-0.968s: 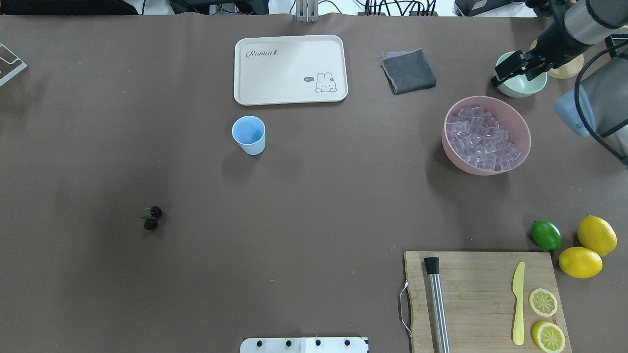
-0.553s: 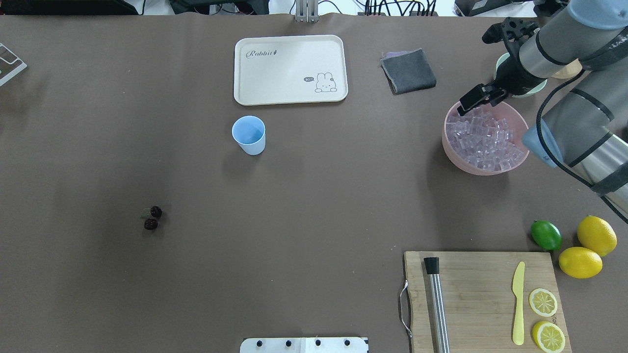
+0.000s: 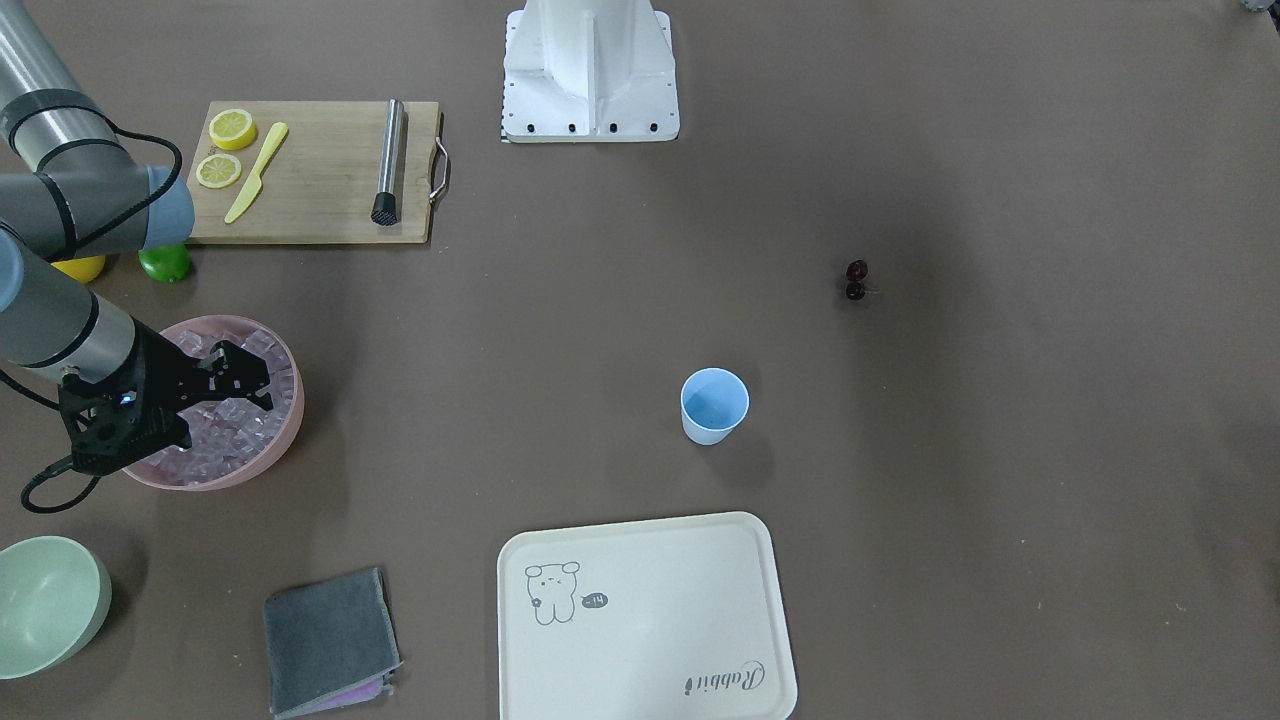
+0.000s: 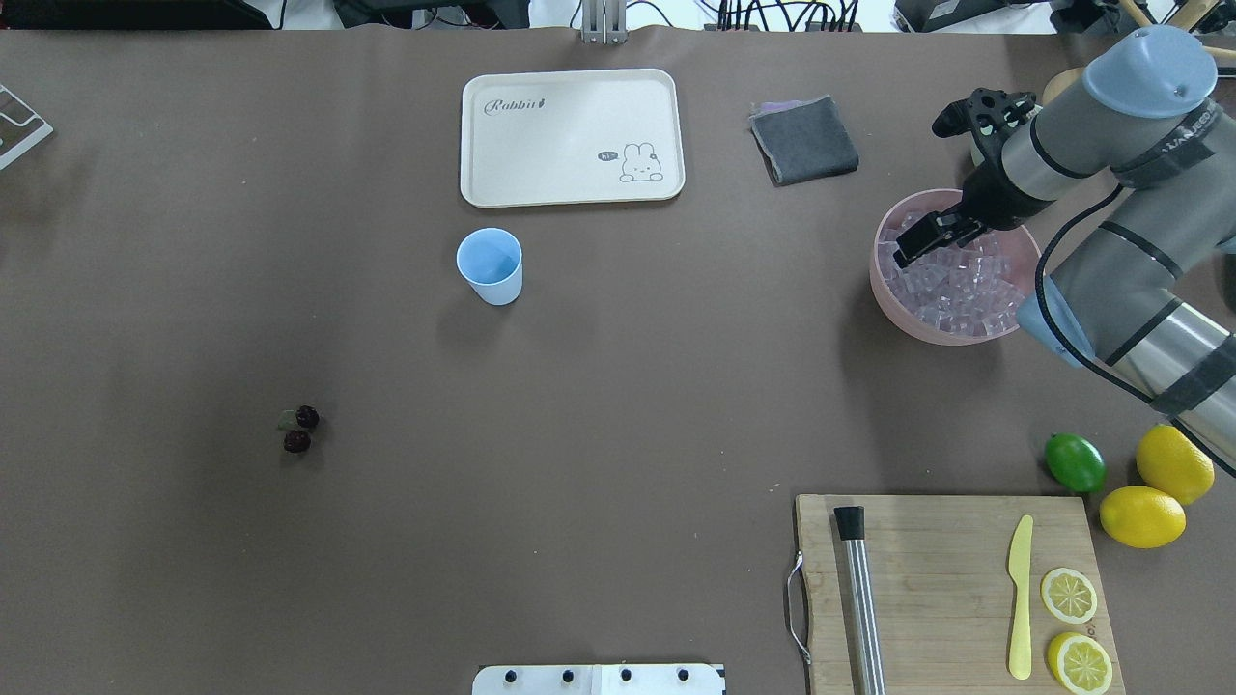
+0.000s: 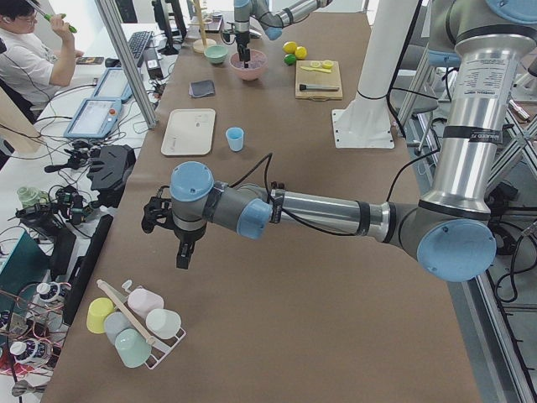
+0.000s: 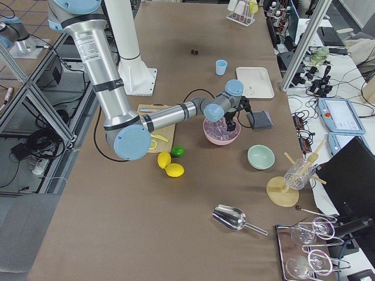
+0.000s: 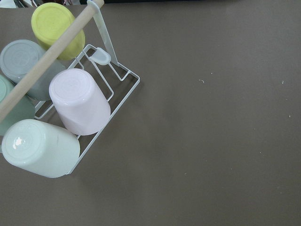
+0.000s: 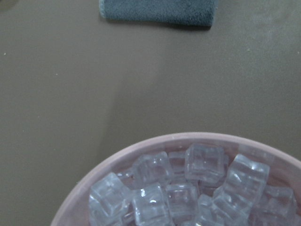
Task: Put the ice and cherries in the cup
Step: 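Lower the right gripper into the pink bowl and grasp an ice cube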
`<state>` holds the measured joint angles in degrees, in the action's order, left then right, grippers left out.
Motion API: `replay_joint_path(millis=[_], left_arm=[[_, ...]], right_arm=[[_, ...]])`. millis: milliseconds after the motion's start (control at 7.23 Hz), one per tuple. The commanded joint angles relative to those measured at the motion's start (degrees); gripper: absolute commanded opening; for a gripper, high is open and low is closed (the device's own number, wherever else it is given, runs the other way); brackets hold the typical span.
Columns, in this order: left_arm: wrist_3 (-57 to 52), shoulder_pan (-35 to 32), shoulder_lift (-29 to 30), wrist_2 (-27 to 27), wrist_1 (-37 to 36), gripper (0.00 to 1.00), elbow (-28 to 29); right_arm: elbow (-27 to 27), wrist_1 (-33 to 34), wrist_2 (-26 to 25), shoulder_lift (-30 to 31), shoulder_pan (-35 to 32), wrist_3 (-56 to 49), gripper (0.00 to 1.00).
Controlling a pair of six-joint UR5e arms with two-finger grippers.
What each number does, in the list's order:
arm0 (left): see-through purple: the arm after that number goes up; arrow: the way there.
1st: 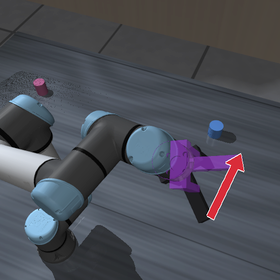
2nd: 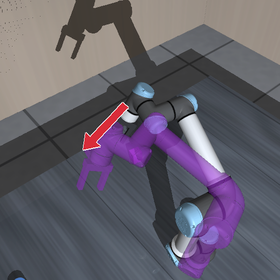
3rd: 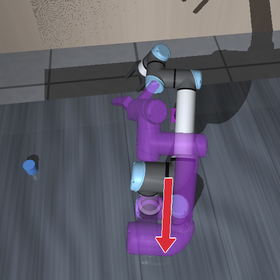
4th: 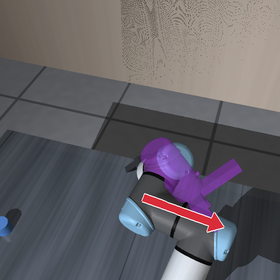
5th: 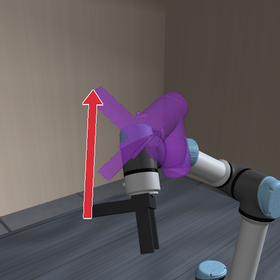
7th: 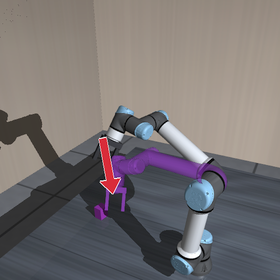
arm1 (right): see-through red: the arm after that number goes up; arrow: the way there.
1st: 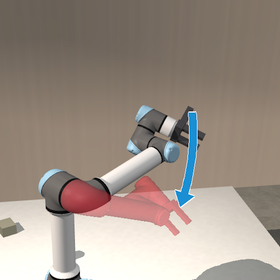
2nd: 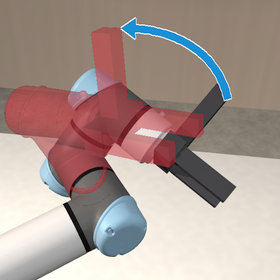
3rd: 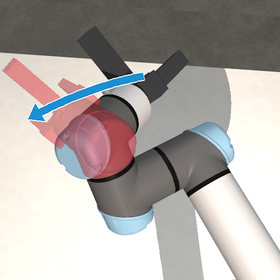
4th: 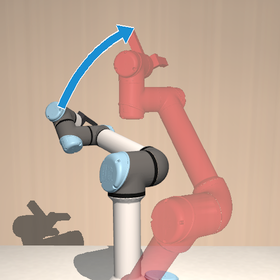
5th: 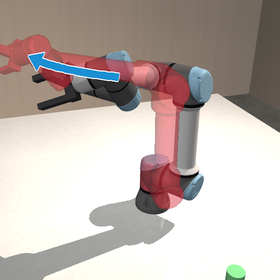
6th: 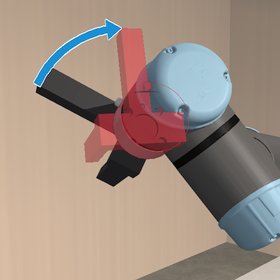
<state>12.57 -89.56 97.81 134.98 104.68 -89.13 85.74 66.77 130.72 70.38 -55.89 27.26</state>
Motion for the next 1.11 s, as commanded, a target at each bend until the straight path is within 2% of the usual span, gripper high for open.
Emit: replay_joint_path(millis=[0,138,277,415,553,830,968], left_arm=[[0.0,0.0,0.1,0.0,0.0,0.98,0.0],[0.0,0.0,0.1,0.0,0.0,0.98,0.0],[0.0,0.0,0.0,0.0,0.0,0.98,-0.2],[0.0,0.0,0.0,0.0,0.0,0.98,-0.3],[0.0,0.0,0.0,0.0,0.0,0.98,-0.3],[0.0,0.0,0.0,0.0,0.0,0.98,-0.2],[0.0,0.0,0.0,0.0,0.0,0.98,-0.2]], right_arm=[[-0.1,-0.3,0.0,0.8,0.7,0.1,0.98],[0.0,-0.5,0.0,1.0,0.8,0.1,0.89],[-0.2,-0.4,-0.4,1.0,0.8,0.1,0.85],[-0.3,-0.5,-0.5,1.0,0.8,0.1,0.75],[-0.3,-0.5,-0.5,1.1,0.9,0.1,0.61],[-0.1,-0.5,-0.5,1.1,0.9,0.2,0.46],[0.0,-0.5,-0.5,1.2,0.8,0.3,0.33]])
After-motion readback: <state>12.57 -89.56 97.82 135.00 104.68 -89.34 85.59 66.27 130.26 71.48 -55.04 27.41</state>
